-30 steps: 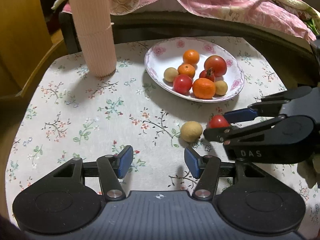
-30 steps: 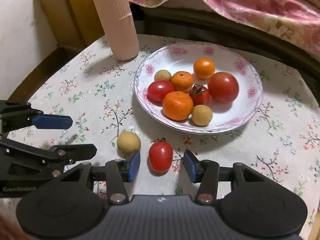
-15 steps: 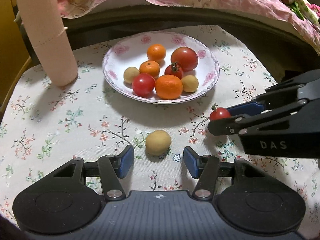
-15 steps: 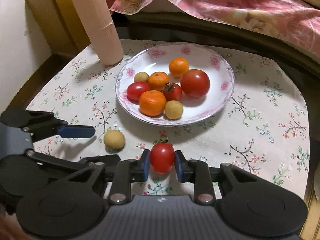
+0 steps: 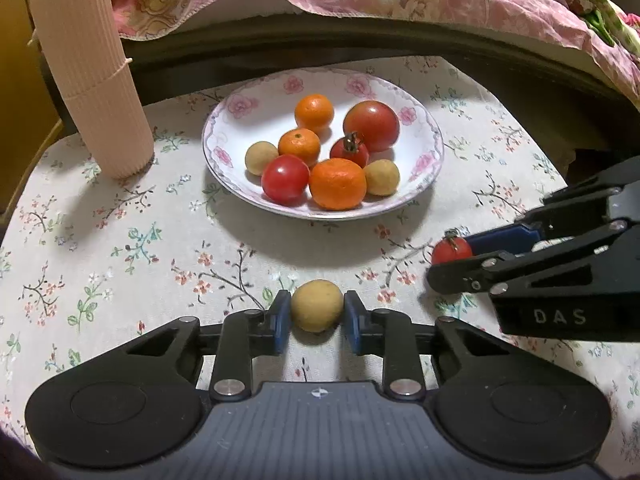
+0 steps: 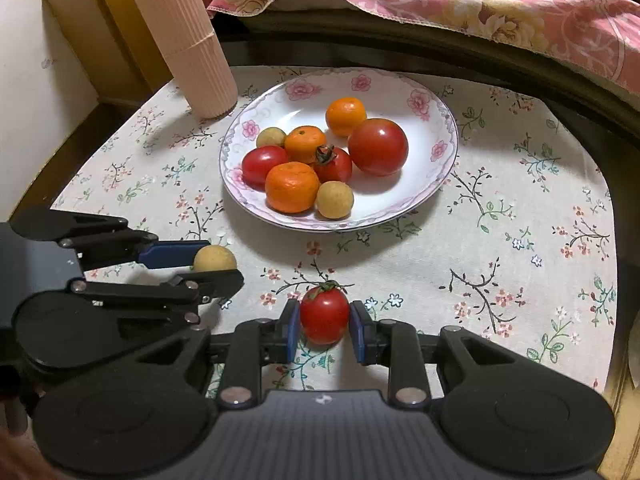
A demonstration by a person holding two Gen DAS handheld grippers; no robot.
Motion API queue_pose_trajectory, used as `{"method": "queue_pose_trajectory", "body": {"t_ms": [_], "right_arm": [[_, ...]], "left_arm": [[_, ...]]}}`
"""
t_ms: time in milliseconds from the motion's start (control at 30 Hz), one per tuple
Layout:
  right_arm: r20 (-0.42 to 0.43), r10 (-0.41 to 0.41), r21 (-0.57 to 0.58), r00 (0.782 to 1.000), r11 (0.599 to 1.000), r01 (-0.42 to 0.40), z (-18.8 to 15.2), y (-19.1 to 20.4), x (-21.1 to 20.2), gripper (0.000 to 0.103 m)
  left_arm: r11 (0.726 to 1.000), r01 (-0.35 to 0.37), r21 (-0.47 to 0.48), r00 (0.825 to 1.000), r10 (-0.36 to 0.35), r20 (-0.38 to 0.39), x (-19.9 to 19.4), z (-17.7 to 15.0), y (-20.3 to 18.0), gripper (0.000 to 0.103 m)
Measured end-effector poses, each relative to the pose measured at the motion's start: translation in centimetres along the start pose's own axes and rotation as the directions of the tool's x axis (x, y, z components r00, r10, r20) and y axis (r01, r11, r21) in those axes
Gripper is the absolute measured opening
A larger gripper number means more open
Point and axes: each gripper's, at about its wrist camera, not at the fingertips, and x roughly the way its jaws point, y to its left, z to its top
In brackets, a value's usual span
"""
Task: Organize fruits
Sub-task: 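Grasp the red cherry tomato with the right gripper while the left gripper grasps the brown fruit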
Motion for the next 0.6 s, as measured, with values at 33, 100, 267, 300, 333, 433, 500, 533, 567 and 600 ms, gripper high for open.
{"method": "queue_pose_trajectory", "body": {"t_ms": [33,100,267,300,333,433,500,533,567,600], "right_arm": [[0.0,0.002,-0.003,1.0,1.0,-0.002,0.0,0.1,0.0,0.043],[-0.001,0.005,-0.012,1.0,1.0,-0.006,0.0,0.2,-0.1,0.043],[-0.005,0.003,-0.051,1.0,0.999,-0.003,-0.5,0.9,-0.1,0.043],[-0.006,0.002,-0.057,1.0,0.998,-0.002,-0.6,1.0,0.0,0.043],[-0.012,0.004,-0.064,1.0,0.998,-0.005,-0.7,1.1,0.1,0.043],[-0.017,0.002,-0.071,1.0,0.997,-0.004,-0.9,1.3,0.4,0.044],[-0.015,-0.006,-0.088,1.0,0.996,0.005,-0.8,1.5,0.4,0.044],[-0.013,-0.004,-0.086,1.0,0.996,0.003,-0.8,1.4,0.4,0.045],[-0.014,0.001,-0.084,1.0,0.996,-0.002,-0.8,1.4,0.4,0.046],[-0.015,0.006,-0.085,1.0,0.996,-0.007,-0.8,1.3,0.4,0.046]], "left_arm": [[1.0,0.0,0.005,1.0,0.0,-0.001,-0.2,-0.1,0.0,0.035],[1.0,-0.003,0.012,1.0,0.003,-0.008,-0.5,-0.3,-0.1,0.036],[1.0,0.005,0.025,1.0,-0.005,-0.022,-1.3,-1.4,0.1,0.036],[1.0,0.003,0.029,1.0,-0.002,-0.024,-1.4,-1.6,0.2,0.037],[0.999,0.001,0.034,1.0,0.0,-0.026,-1.4,-1.8,0.2,0.04],[0.999,0.008,0.045,1.0,-0.007,-0.018,-1.4,-2.2,0.3,0.041],[0.999,0.0,0.049,1.0,0.001,-0.019,-1.5,-2.1,0.3,0.049],[0.999,-0.004,0.052,1.0,0.005,-0.02,-1.5,-2.1,0.3,0.052],[0.999,-0.001,0.054,1.0,0.002,-0.021,-1.5,-2.1,0.4,0.053],[0.999,0.003,0.055,1.0,-0.002,-0.022,-1.5,-2.1,0.4,0.055]]}}
